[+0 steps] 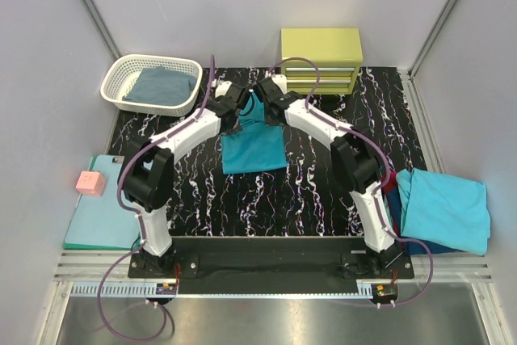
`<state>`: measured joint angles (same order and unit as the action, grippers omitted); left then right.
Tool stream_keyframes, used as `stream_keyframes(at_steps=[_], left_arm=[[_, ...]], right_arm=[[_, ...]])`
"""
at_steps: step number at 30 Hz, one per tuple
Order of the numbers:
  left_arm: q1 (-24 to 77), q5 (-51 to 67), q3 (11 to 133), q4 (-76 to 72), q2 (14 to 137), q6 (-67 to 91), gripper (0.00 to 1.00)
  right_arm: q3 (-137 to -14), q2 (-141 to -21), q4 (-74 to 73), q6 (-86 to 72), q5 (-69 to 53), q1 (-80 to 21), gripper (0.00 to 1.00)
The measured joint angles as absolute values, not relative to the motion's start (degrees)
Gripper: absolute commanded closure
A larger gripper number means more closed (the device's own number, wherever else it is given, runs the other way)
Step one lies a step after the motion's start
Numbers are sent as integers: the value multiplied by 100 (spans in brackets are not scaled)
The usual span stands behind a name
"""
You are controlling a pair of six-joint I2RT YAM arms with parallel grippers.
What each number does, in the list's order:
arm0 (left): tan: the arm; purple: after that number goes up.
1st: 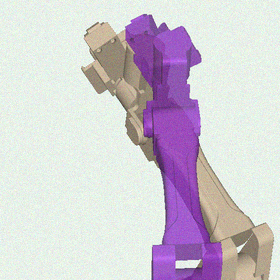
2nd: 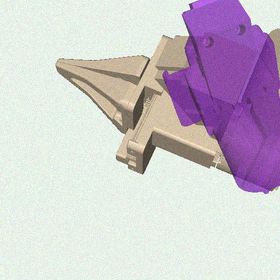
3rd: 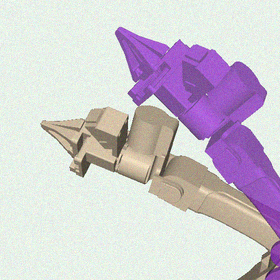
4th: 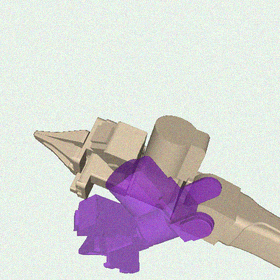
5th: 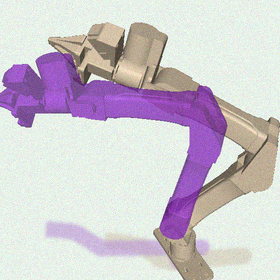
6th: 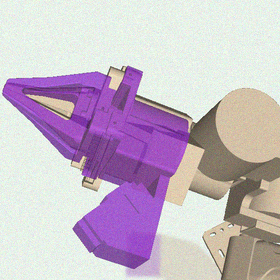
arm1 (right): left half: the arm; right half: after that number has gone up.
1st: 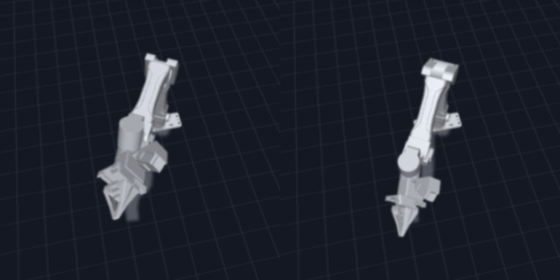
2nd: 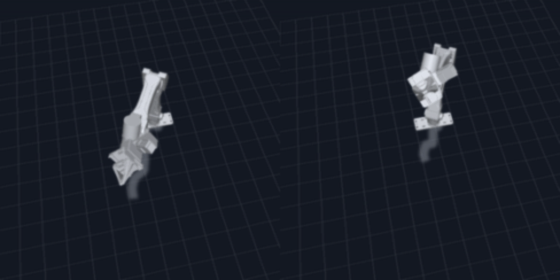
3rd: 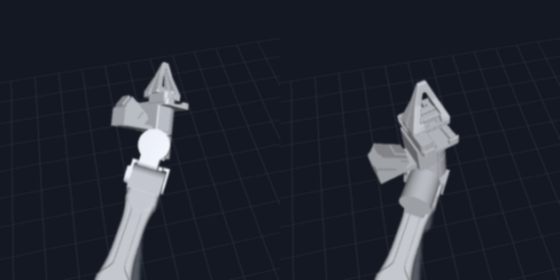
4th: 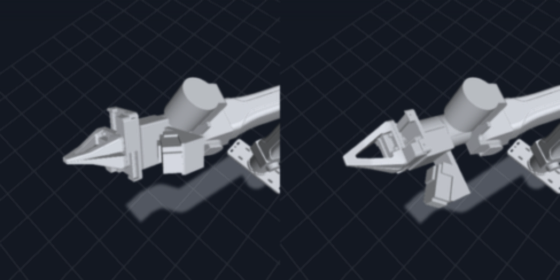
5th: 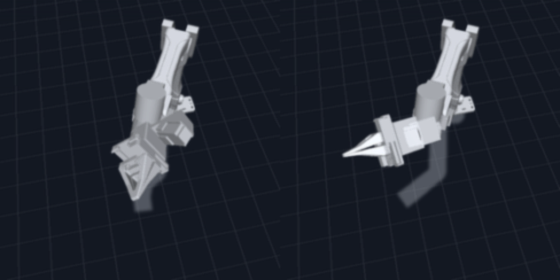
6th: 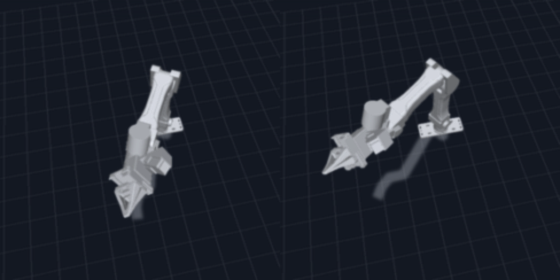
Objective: Fold and stack the t-shirts
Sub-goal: Fold the tshirt
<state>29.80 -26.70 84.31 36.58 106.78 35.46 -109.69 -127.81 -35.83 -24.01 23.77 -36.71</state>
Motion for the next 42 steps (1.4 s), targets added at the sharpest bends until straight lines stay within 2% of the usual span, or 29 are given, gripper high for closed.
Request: stream_keyframes(at_steps=[3,4,5,6,8,9,12,14,17,18,21,22,24,25,26,29,33,42], left_arm=[[2934,-2587,8512,3627,10873,3533,94],[2912,-2563,8532,3616,10930,3529,91],[2891,-2545,8560,3616,10980,3516,75],[2869,-2536,8593,3612,11034,3500,65],[2836,-2547,8648,3621,11111,3404,45],[2814,-2552,8661,3632,11126,3387,23],[2775,-2587,8654,3616,11072,3297,7],[2762,-2578,8484,3465,10840,3273,7],[2792,-2550,8248,3378,10221,3275,17],[2821,-2543,8195,3319,10016,3280,23],[2982,-2515,7911,3063,9485,3330,32],[3050,-2499,7795,2980,9391,3352,37],[3245,-2440,7463,2867,9251,3452,43],[3343,-2390,7297,2818,9242,3489,49],[3452,-2340,7078,2738,9244,3529,50],[3771,-2224,6475,2722,9312,3662,52],[4007,-2121,6084,2731,9391,3760,52],[3959,-2187,6075,2578,9393,3758,52]], right_arm=[[-11045,-13008,-3568,-2394,2309,-3636,100],[-11069,-13072,-3573,-2392,2290,-3625,98],[-11102,-13128,-3579,-2388,2279,-3616,88],[-11137,-13185,-3573,-2381,2279,-3610,66],[-11198,-13255,-3577,-2381,2303,-3597,45],[-11209,-13262,-3583,-2362,2329,-3581,26],[-11203,-13211,-3535,-2270,2390,-3509,12],[-11172,-13087,-3531,-2215,2394,-3472,11],[-10916,-12575,-3454,-2182,2364,-3446,13],[-10779,-12344,-3424,-2187,2329,-3450,15],[-10132,-11587,-3225,-2279,2261,-3481,29],[-9843,-11354,-3109,-2318,2228,-3496,41],[-9330,-11028,-3011,-2405,2161,-3548,55],[-9050,-10925,-2934,-2469,2130,-3592,64],[-8772,-10868,-2875,-2534,2115,-3649,76],[-8018,-10884,-2801,-2716,1977,-3868,87],[-7594,-10995,-2888,-2897,1824,-4123,91],[-7666,-11013,-2766,-3009,1789,-4169,97]])
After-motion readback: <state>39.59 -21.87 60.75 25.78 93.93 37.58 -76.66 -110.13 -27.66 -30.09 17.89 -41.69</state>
